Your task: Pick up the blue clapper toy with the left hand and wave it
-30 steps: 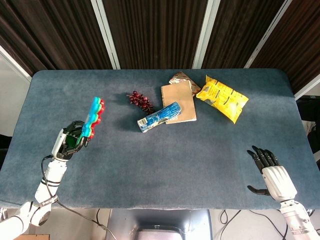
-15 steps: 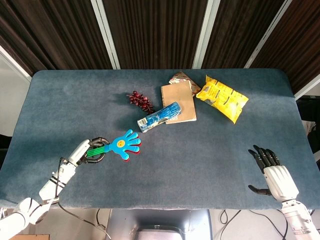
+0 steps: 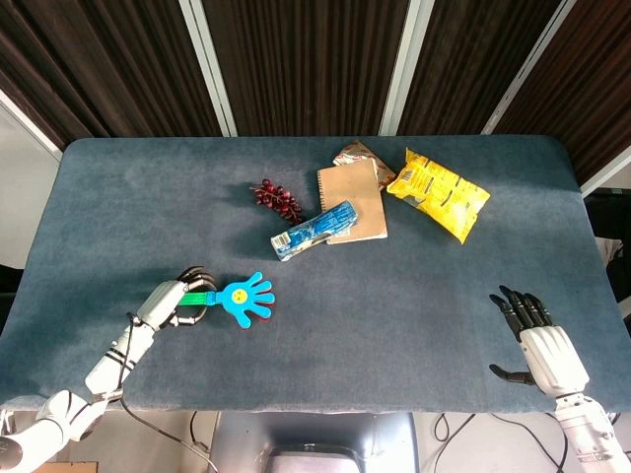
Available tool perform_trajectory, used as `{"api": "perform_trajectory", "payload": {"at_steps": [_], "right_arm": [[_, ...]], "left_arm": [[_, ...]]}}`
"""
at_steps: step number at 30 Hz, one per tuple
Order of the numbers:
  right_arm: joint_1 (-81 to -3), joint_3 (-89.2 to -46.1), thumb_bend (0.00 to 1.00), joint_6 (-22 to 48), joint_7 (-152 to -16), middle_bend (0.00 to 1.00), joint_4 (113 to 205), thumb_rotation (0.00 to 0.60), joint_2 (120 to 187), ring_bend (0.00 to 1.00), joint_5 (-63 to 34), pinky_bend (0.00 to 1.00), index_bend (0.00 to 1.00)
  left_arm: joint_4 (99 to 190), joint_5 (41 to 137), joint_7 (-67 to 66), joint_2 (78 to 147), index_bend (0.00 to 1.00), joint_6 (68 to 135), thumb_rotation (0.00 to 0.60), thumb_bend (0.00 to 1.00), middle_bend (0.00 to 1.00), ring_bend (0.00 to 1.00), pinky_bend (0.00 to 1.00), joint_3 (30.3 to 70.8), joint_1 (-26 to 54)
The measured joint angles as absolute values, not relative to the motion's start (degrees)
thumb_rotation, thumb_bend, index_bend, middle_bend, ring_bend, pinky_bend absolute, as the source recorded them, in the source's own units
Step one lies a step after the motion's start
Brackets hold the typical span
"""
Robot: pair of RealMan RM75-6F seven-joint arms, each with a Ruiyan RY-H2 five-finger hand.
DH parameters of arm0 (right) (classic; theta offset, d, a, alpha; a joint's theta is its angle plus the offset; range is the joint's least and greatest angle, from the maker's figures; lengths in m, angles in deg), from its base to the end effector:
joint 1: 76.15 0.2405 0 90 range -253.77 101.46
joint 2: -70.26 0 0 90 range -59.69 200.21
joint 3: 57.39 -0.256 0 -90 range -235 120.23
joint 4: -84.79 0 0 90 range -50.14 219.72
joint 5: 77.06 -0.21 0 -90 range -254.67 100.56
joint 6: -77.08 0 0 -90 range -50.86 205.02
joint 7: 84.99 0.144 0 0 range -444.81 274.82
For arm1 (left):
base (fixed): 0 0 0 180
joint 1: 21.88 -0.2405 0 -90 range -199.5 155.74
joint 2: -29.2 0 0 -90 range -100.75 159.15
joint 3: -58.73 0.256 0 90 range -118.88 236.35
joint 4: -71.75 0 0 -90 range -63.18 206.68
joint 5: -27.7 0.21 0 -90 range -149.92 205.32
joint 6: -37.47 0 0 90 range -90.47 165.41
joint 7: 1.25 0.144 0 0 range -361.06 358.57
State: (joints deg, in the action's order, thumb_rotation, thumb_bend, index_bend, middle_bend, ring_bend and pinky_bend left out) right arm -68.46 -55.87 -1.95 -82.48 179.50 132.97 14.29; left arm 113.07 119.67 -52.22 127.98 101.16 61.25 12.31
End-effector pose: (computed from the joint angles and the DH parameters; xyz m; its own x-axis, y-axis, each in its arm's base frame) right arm -0.2963 -0.1763 0.1341 0.3638 -0.1697 0.9159 -0.9290 -0.1374 0.3436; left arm -0.2832 0.3384 -0.0169 0.0098 0.4129 0.9107 0.9586 -0.2630 0.1089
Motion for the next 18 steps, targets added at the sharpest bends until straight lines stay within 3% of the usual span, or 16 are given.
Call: {"api": "perform_trajectory", "payload": {"at_steps": [9, 18], "right_arm": [[-68.63, -55.64, 0.2, -2.5, -82.04, 0.0, 179.19, 0.6, 133.04, 0.0, 15.11, 0.0, 0.0], [-69.31, -55.56, 0.2, -3.57, -84.52, 0.0, 179.55, 0.6, 133.06, 0.0, 15.25, 0.0, 0.0]], "left_arm": [[119.49, 119.18, -42.52, 124.75, 0.01, 105.61, 0.6, 0.38, 0.0, 0.0, 0.0, 60.21, 10.96], [138.49, 117.76, -16.84, 114.32, 0.0, 116.24, 0.6, 0.39, 0.0, 0.0, 0.0, 59.8, 3.98]]}}
